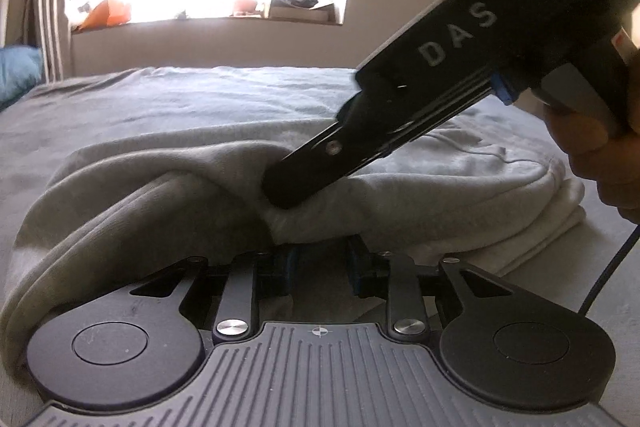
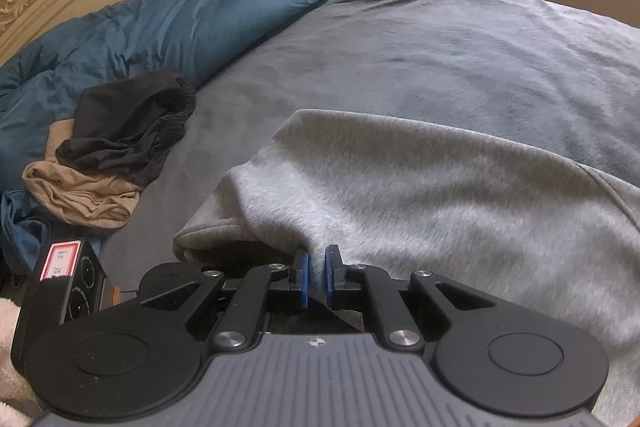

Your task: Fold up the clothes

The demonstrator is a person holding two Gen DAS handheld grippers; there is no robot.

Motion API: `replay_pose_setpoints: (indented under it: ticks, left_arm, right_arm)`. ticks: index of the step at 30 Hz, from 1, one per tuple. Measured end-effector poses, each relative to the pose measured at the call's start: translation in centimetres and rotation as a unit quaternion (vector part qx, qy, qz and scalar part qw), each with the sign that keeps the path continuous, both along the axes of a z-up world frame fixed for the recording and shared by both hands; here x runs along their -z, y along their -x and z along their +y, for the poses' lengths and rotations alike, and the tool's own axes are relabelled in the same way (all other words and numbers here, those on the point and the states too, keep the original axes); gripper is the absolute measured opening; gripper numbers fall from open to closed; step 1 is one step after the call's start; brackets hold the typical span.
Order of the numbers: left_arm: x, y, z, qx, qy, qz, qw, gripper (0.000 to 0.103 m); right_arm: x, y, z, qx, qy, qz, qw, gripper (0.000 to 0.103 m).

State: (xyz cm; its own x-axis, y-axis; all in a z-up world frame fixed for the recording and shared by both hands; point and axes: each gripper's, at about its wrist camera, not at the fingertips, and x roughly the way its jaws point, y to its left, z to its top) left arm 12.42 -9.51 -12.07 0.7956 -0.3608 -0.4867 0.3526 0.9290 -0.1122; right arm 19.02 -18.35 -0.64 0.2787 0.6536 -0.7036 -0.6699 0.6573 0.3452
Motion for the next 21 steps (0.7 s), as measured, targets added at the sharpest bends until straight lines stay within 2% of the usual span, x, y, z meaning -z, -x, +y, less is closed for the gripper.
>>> replay_pose_setpoints:
  ticks: [5, 12, 19, 21]
  left_arm:
    - [0.0, 0.0, 0.4, -0.003, 0.005, 0.005, 1.0, 0.027]
    - [0.0, 0.0, 0.5, -0.005, 0.014, 0.006, 0.9999, 0.028]
    - [0.0, 0.2, 0.4, -0.006, 0.015, 0.006, 0.9998, 0.028]
    - [0.0, 0.2, 0.4, -0.006, 0.014, 0.006, 0.9999, 0.028]
  right_arm:
    - [0.3, 0.4, 0.0, -0.035, 0.009, -0.008, 0.999, 0.012]
    - [-1.7, 1.3, -1.6, -0.068, 0.032, -0.074, 0.994, 0.033]
    - [-0.8, 2.3, -0.7, -0.094, 0.101, -0.124, 0.983, 0.033]
    - [-0.5, 2.7, -0.4, -0.095, 0.115, -0.14, 0.979, 0.03]
